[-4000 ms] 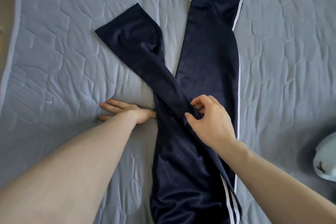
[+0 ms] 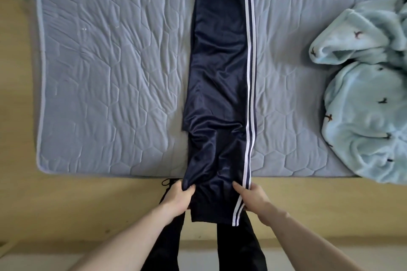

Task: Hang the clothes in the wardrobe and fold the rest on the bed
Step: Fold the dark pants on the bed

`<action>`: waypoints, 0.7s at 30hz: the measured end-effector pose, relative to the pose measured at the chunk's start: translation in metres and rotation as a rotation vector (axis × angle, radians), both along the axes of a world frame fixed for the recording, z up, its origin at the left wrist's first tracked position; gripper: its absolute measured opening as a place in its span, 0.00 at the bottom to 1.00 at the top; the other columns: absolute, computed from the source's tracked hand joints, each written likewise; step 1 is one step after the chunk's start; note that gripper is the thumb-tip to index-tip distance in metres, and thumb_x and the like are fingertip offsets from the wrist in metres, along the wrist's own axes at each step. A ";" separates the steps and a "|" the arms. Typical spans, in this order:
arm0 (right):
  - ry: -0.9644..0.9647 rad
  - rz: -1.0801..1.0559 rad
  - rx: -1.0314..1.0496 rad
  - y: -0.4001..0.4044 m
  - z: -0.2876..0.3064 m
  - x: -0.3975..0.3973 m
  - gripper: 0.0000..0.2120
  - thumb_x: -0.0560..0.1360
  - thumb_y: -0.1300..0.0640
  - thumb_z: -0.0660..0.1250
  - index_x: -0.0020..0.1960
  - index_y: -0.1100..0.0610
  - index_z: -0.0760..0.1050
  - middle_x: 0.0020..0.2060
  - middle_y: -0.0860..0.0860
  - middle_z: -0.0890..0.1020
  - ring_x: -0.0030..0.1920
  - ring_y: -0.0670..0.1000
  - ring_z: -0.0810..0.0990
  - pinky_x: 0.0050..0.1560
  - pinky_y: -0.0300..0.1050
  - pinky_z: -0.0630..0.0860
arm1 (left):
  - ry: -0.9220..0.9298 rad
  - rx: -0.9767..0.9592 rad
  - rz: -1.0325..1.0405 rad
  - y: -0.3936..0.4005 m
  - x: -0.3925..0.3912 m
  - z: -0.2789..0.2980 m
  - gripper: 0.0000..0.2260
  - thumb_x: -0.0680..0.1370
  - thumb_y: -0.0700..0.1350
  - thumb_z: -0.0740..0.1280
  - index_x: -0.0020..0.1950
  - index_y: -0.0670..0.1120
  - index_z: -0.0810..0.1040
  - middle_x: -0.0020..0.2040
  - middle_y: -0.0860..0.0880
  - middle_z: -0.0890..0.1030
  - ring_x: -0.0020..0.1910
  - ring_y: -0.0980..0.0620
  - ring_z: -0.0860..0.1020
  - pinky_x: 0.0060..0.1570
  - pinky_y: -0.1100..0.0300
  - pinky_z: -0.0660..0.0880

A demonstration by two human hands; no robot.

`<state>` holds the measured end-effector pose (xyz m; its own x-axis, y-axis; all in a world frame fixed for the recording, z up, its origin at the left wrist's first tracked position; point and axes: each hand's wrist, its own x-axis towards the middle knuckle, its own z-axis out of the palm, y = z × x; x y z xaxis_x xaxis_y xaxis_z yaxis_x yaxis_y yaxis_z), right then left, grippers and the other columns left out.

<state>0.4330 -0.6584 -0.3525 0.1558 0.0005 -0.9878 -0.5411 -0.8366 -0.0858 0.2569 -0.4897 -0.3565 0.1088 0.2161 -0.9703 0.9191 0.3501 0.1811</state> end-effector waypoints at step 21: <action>-0.045 -0.545 0.372 0.196 0.089 0.210 0.15 0.83 0.43 0.63 0.59 0.54 0.76 0.44 0.54 0.85 0.37 0.52 0.88 0.34 0.42 0.82 | -0.428 0.090 0.574 0.205 0.231 0.077 0.09 0.83 0.51 0.65 0.59 0.50 0.81 0.50 0.46 0.86 0.41 0.48 0.88 0.32 0.58 0.81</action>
